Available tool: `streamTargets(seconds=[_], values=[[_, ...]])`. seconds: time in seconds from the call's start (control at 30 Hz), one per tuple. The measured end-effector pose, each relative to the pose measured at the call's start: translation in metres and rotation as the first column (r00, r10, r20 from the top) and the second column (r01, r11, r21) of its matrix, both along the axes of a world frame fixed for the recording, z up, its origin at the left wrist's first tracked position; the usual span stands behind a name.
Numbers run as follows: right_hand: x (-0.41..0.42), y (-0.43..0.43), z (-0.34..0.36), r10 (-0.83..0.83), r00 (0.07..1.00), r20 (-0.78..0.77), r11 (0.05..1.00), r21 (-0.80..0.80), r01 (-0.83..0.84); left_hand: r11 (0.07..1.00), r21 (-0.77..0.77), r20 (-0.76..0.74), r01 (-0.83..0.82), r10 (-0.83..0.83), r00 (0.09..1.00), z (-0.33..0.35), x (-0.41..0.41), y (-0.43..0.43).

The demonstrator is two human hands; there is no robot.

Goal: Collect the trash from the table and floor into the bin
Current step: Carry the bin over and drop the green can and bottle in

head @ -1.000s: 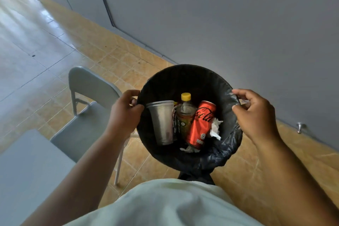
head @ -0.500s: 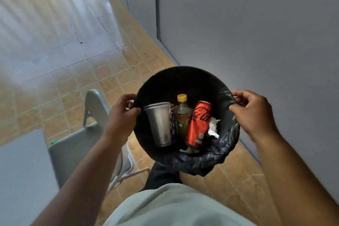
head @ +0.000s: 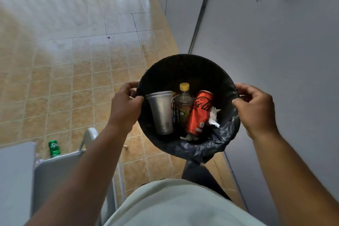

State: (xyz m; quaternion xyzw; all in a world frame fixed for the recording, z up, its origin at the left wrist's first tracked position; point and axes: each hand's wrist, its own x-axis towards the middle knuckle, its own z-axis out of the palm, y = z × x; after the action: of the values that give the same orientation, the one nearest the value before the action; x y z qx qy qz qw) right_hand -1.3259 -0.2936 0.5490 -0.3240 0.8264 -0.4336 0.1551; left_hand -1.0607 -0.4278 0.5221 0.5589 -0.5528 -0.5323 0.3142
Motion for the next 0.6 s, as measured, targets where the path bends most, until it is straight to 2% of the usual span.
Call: streamTargets(seconds=[0.17, 0.3, 0.43, 0.6], values=[[-0.040, -0.129, -0.012, 0.204, 0.977, 0.068, 0.979, -0.019, -0.203, 0.985, -0.002, 0.025, -0.171, 0.171, 0.985, -0.010, -0.021, -0.070], [-0.055, -0.229, -0.015, 0.366, 0.925, 0.106, 0.930, -0.001, -0.368, 0.934, 0.012, 0.068, -0.356, 0.354, 0.933, -0.007, -0.029, -0.113], [-0.045, -0.327, -0.013, 0.523, 0.839, 0.149, 0.849, 0.000, -0.529, 0.854, -0.007, 0.116, -0.520, 0.517, 0.848, -0.006, -0.019, -0.156], [0.006, -0.443, -0.018, 0.687, 0.709, 0.162, 0.718, 0.001, -0.696, 0.721, 0.007, 0.121, -0.693, 0.687, 0.717, -0.013, 0.023, -0.214]])
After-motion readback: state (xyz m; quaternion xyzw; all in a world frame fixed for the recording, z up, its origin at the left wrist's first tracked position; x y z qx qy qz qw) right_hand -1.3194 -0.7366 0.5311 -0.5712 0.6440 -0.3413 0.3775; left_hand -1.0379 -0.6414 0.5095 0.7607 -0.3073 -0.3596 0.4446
